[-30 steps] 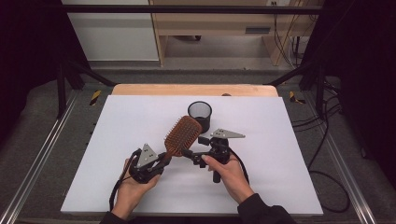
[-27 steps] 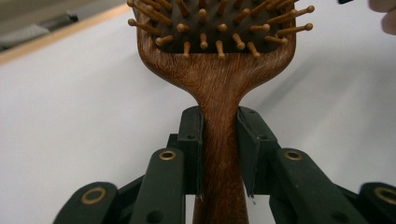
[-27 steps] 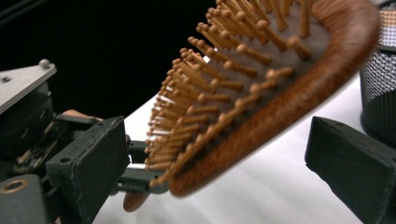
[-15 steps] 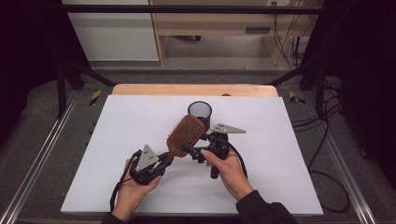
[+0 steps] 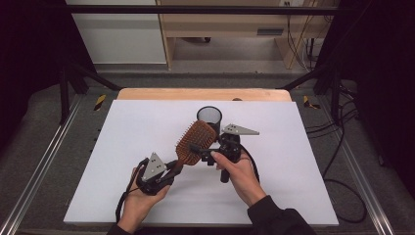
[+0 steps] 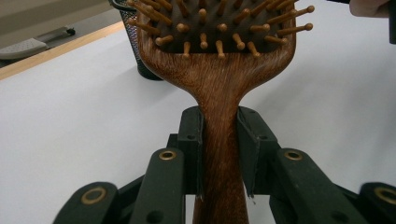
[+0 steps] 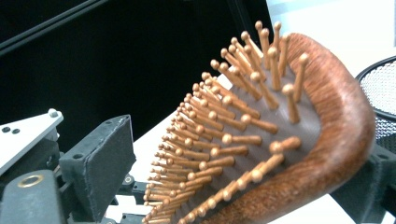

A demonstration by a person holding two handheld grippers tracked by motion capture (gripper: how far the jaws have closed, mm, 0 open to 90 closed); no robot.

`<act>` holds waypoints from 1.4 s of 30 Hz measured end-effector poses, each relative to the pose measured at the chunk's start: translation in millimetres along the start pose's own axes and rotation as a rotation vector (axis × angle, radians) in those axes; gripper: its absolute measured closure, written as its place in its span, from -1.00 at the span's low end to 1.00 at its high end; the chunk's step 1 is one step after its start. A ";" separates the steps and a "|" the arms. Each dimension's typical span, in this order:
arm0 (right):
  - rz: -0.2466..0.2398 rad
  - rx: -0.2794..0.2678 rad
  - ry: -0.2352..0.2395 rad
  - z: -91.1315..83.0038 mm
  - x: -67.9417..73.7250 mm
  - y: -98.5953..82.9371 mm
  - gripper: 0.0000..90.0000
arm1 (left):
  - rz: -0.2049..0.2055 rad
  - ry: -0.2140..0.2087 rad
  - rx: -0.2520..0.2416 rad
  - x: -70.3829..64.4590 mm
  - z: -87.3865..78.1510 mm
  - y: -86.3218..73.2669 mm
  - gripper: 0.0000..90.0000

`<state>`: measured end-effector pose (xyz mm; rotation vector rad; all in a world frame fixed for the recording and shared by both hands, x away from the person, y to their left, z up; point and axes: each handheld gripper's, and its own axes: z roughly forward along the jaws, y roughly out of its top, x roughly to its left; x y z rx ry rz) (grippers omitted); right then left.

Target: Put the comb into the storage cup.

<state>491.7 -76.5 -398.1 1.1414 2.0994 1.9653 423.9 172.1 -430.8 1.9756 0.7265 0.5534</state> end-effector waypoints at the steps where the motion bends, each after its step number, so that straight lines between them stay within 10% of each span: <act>1: 0.002 -0.001 0.000 0.0 -0.1 0.8 -0.75 | 0.000 0.000 0.000 0.1 -0.1 0.0 0.62; 42: 0.027 -0.020 0.011 0.1 4.6 11.6 -0.43 | -0.024 -0.025 -0.015 0.8 1.7 -2.9 0.62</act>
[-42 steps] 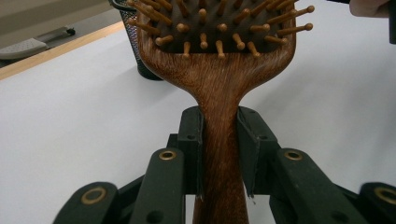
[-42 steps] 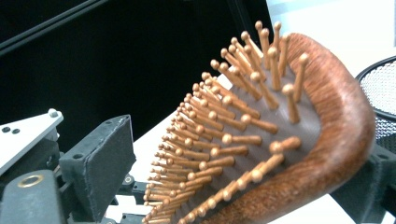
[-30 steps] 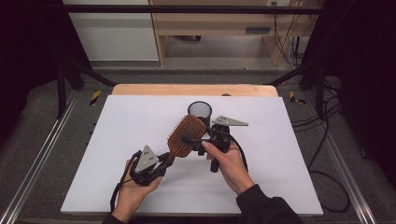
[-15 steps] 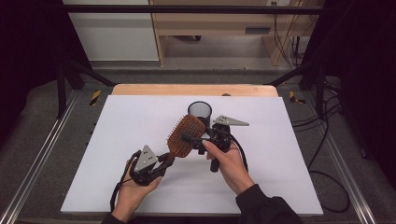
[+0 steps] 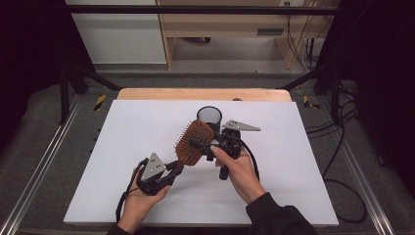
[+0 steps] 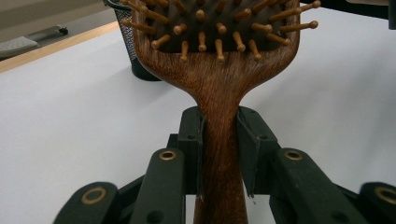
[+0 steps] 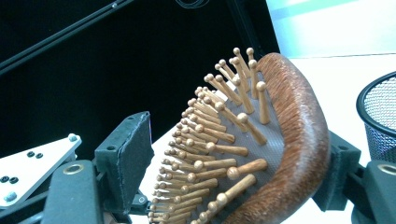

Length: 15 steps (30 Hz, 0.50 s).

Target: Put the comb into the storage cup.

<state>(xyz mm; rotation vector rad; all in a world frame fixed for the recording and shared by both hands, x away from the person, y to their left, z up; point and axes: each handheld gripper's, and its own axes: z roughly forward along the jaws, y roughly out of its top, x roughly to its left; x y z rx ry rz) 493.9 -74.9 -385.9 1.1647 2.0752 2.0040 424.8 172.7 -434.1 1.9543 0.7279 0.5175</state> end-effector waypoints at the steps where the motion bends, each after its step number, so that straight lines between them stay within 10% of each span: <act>1: -0.001 0.000 0.000 0.2 0.4 0.2 -0.43 | -0.001 -0.001 0.000 0.1 0.0 -0.2 0.62; 15: -0.007 0.002 -0.005 3.9 4.4 0.6 -0.33 | -0.002 0.001 -0.005 0.1 -0.2 -0.7 0.62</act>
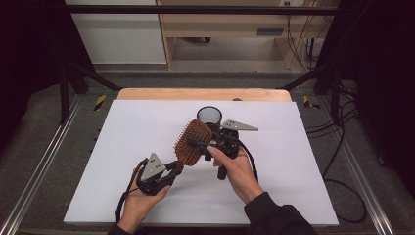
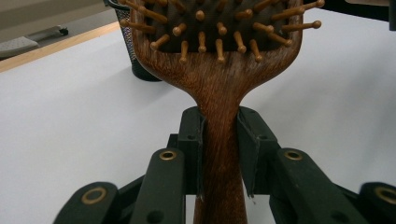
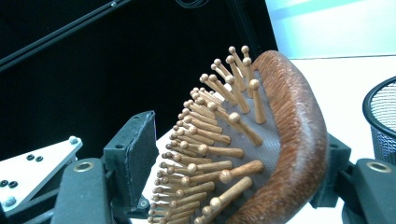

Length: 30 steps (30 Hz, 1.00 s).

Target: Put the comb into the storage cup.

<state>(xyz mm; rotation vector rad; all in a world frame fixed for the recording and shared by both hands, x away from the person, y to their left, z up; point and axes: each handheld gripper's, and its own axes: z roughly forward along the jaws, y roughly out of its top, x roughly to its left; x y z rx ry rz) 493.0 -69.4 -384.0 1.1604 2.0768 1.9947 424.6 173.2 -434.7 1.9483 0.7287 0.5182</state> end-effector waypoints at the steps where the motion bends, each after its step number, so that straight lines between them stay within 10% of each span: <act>1: -0.001 -0.001 0.001 0.2 0.1 -0.1 -0.33 | -0.001 -0.001 0.000 0.0 0.0 0.0 0.62; 30: -0.002 0.008 0.005 3.6 1.4 -1.6 -0.23 | -0.004 0.002 -0.004 0.4 -1.2 0.1 0.62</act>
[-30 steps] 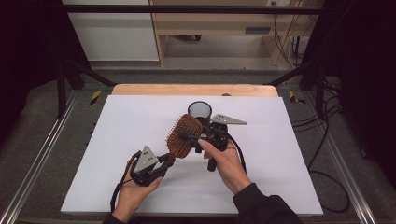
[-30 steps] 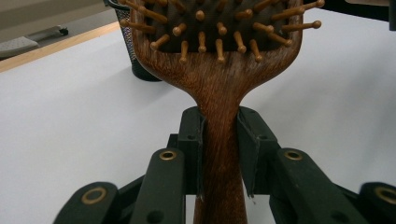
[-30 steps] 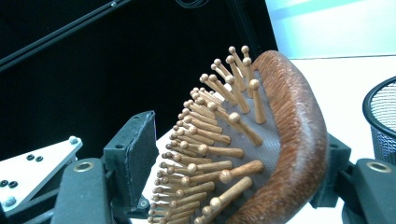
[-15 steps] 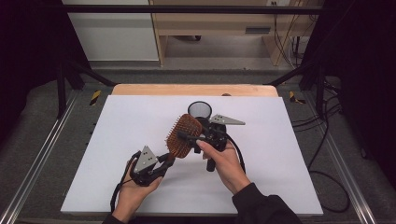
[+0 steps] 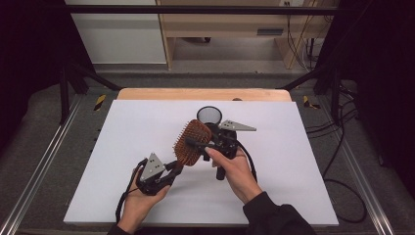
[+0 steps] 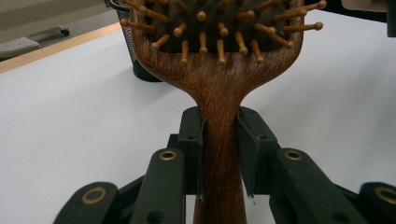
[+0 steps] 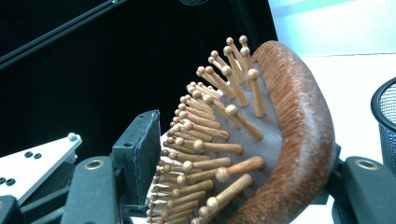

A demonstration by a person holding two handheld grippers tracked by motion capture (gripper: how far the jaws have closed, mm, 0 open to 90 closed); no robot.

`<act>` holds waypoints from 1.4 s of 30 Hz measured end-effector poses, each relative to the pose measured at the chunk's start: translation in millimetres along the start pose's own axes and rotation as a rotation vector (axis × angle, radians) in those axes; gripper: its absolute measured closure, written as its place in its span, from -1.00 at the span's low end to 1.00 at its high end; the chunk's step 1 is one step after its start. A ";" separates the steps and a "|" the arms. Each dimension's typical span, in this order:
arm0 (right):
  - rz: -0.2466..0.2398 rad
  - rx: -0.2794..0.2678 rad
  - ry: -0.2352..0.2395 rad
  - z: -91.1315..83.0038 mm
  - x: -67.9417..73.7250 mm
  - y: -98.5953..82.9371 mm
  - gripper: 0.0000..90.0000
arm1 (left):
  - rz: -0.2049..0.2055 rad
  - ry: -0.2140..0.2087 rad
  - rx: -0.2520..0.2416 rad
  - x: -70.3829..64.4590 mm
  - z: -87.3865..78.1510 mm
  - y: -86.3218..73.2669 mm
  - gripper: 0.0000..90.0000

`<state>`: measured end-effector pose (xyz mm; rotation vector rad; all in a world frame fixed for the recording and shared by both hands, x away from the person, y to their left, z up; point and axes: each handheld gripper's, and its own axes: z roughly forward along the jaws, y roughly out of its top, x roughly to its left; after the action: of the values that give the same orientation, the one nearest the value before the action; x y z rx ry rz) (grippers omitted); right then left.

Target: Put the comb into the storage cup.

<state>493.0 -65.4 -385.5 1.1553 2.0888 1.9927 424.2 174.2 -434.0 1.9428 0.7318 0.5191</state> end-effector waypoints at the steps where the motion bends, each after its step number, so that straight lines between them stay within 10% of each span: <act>1: 0.001 0.000 0.001 0.1 0.1 -0.1 -0.23 | 0.000 0.000 0.000 0.0 0.0 0.0 0.62; 42: -0.001 0.003 0.010 3.7 2.3 -0.4 -0.12 | -0.006 0.010 0.007 1.8 0.4 -1.8 0.62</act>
<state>493.0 -61.1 -385.4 1.1462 2.0981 1.9996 425.3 175.8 -435.8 1.9456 0.7464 0.5240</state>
